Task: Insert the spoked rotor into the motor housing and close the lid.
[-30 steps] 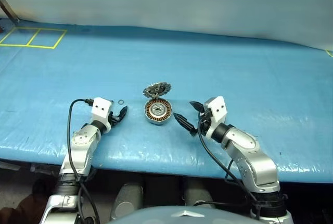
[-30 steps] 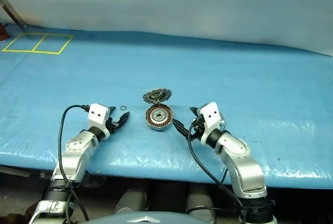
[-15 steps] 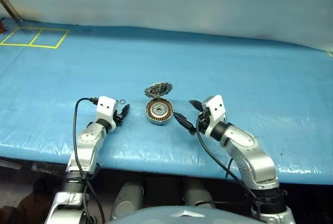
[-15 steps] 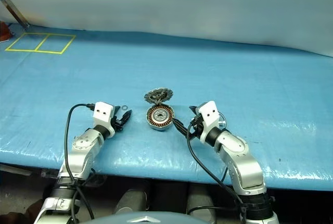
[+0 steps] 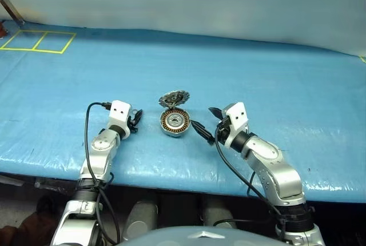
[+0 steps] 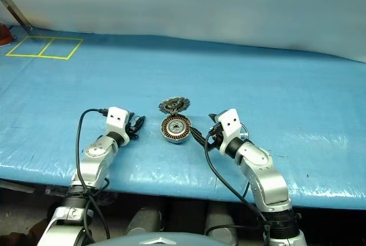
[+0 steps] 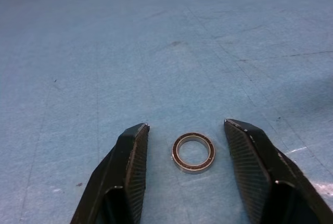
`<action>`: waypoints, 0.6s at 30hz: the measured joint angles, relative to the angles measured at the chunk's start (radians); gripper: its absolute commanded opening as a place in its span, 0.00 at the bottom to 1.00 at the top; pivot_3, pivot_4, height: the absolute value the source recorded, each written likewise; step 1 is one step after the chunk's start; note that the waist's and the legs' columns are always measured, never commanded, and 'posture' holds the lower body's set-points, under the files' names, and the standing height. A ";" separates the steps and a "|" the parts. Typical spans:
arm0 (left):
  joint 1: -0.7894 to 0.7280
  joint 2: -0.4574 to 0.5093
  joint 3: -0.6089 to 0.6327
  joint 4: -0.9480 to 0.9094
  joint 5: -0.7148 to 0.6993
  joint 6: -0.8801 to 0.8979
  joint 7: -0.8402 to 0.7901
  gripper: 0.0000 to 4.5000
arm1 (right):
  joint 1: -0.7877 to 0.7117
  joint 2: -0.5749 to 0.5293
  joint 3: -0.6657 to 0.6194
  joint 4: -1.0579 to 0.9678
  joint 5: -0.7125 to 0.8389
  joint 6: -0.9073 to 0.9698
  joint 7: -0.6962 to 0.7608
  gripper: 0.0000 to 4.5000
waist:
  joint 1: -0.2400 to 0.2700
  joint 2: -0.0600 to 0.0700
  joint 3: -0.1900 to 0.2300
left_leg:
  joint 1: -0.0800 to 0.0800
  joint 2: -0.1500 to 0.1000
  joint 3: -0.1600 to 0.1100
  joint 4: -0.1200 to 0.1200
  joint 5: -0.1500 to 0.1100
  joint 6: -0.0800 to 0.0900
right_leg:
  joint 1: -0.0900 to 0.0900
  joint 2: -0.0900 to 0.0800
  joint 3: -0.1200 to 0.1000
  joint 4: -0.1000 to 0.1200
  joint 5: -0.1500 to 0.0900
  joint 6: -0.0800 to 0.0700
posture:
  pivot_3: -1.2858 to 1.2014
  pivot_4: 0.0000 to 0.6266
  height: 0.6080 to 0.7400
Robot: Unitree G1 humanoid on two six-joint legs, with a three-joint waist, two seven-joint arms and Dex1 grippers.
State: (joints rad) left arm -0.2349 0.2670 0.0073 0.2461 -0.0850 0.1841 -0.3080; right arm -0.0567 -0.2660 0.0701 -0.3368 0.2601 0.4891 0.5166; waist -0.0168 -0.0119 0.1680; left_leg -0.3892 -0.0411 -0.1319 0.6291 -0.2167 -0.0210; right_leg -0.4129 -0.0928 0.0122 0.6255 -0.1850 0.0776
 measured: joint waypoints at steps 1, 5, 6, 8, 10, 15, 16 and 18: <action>0.000 0.000 -0.003 0.000 0.000 0.001 0.000 0.27 | 0.000 0.000 0.000 0.000 0.000 0.000 -0.001 1.00 | 0.000 0.000 0.000 | 0.000 0.000 0.000 0.000 0.000 0.000 | 0.000 0.000 0.000 0.000 0.000 0.000 | 0.52 0.24 1.00; 0.007 0.000 -0.005 -0.005 0.004 0.003 0.002 0.16 | 0.001 0.000 -0.001 0.000 0.001 0.000 -0.016 1.00 | -0.002 0.001 -0.001 | 0.002 0.000 0.001 0.000 0.000 0.000 | 0.002 0.000 0.000 0.000 0.000 0.000 | 0.52 0.24 1.00; 0.008 0.001 -0.005 -0.007 0.004 0.003 0.002 0.15 | 0.001 0.000 -0.001 0.000 0.001 0.000 -0.018 1.00 | -0.003 0.001 -0.001 | 0.003 0.000 0.001 0.000 0.000 0.000 | 0.002 0.000 0.000 0.000 0.000 0.000 | 0.52 0.24 1.00; 0.011 0.002 -0.005 -0.009 0.007 0.003 0.003 0.15 | 0.001 0.000 -0.001 0.000 0.003 0.000 -0.020 1.00 | -0.004 0.001 -0.001 | 0.003 0.000 0.001 -0.001 0.000 0.000 | 0.002 0.000 0.000 0.000 0.000 0.000 | 0.52 0.24 1.00; 0.014 0.007 -0.006 -0.012 0.013 0.001 0.008 0.15 | 0.001 0.000 -0.001 0.001 0.004 0.000 -0.020 1.00 | -0.006 0.001 -0.001 | 0.003 0.000 0.001 -0.001 0.000 0.000 | 0.002 0.000 0.001 0.000 0.000 0.000 | 0.52 0.24 1.00; 0.028 0.012 -0.006 -0.017 0.027 -0.017 0.014 0.15 | 0.003 -0.002 -0.001 0.015 0.004 0.000 -0.020 1.00 | -0.011 0.001 -0.001 | 0.004 0.001 0.002 -0.002 0.000 0.000 | 0.002 0.000 0.001 0.000 -0.001 -0.001 | 0.52 0.24 1.00; 0.033 0.013 -0.004 -0.018 0.027 -0.024 0.013 0.15 | 0.003 -0.003 -0.001 0.015 0.004 0.000 -0.020 1.00 | -0.012 0.001 -0.001 | 0.004 0.001 0.002 -0.002 0.000 0.000 | 0.002 0.000 0.001 0.000 -0.001 -0.001 | 0.52 0.24 1.00; 0.047 0.016 0.003 -0.020 0.023 -0.046 -0.002 0.15 | 0.003 -0.005 -0.001 0.016 0.004 -0.001 -0.019 1.00 | -0.013 0.001 -0.001 | 0.004 0.001 0.002 -0.002 0.000 0.000 | 0.002 0.000 0.001 0.000 -0.001 -0.001 | 0.52 0.24 1.00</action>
State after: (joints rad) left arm -0.1884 0.2829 0.0101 0.2258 -0.0619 0.1380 -0.3097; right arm -0.0532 -0.2715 0.0691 -0.3209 0.2640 0.4878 0.4979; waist -0.0298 -0.0107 0.1668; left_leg -0.3852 -0.0403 -0.1300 0.6272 -0.2169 -0.0211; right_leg -0.4107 -0.0930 0.0129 0.6255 -0.1856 0.0767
